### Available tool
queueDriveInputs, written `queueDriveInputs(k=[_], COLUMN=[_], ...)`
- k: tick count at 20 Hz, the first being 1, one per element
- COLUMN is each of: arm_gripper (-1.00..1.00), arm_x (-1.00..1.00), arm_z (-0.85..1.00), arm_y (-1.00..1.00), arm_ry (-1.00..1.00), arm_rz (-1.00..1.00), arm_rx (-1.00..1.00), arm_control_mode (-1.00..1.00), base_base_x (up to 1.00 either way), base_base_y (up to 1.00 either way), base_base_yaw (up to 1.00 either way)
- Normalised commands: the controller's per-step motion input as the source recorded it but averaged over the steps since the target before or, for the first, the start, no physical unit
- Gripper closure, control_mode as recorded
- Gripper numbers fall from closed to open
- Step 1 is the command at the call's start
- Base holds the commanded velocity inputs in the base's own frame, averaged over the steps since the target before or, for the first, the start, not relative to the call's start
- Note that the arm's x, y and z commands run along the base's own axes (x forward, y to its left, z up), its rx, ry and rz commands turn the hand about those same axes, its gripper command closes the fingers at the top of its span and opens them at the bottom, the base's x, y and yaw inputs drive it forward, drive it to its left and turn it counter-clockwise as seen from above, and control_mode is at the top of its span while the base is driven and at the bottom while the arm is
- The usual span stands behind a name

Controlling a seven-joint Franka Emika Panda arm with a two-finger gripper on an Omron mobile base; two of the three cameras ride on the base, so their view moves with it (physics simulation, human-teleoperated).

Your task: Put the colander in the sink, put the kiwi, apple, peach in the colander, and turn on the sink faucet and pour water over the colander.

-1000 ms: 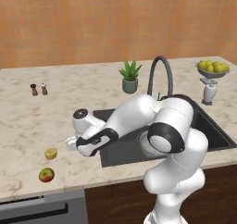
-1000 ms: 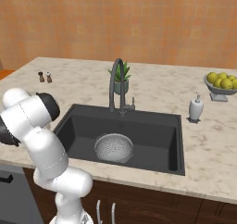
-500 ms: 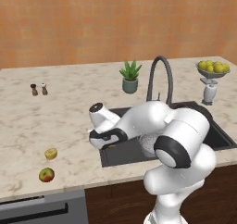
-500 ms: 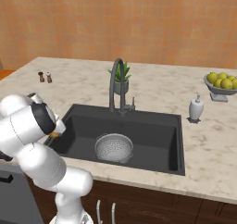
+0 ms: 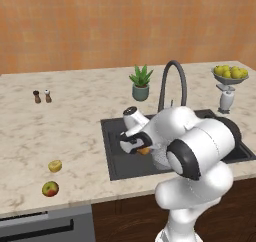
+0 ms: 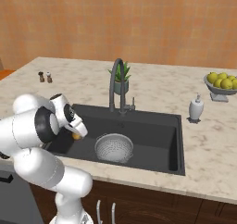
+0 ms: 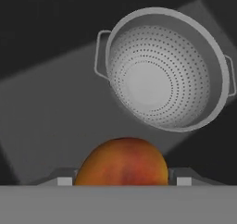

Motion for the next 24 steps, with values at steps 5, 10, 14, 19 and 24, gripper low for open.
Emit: queueDriveInputs(k=[5, 10, 14, 19, 24], arm_gripper=[1.0, 1.0, 1.0, 1.0, 1.0], arm_x=[0.29, 0.22, 0.15, 0.11, 0.08], arm_z=[-0.17, -0.52, -0.51, -0.49, -0.36], arm_y=[-0.96, -0.61, -0.41, -0.42, -0.36], arm_ry=[0.0, 0.0, 0.0, 0.0, 0.0], arm_rz=[-0.16, -0.03, 0.0, 0.0, 0.0], arm_rx=[-0.02, -0.01, 0.0, 0.0, 0.0], arm_control_mode=[-1.0, -1.0, -1.0, -1.0, -1.0], base_base_x=[0.0, 0.0, 0.0, 0.0, 0.0], base_base_y=[0.0, 0.0, 0.0, 0.0, 0.0], base_base_yaw=[0.0, 0.0, 0.0, 0.0, 0.0])
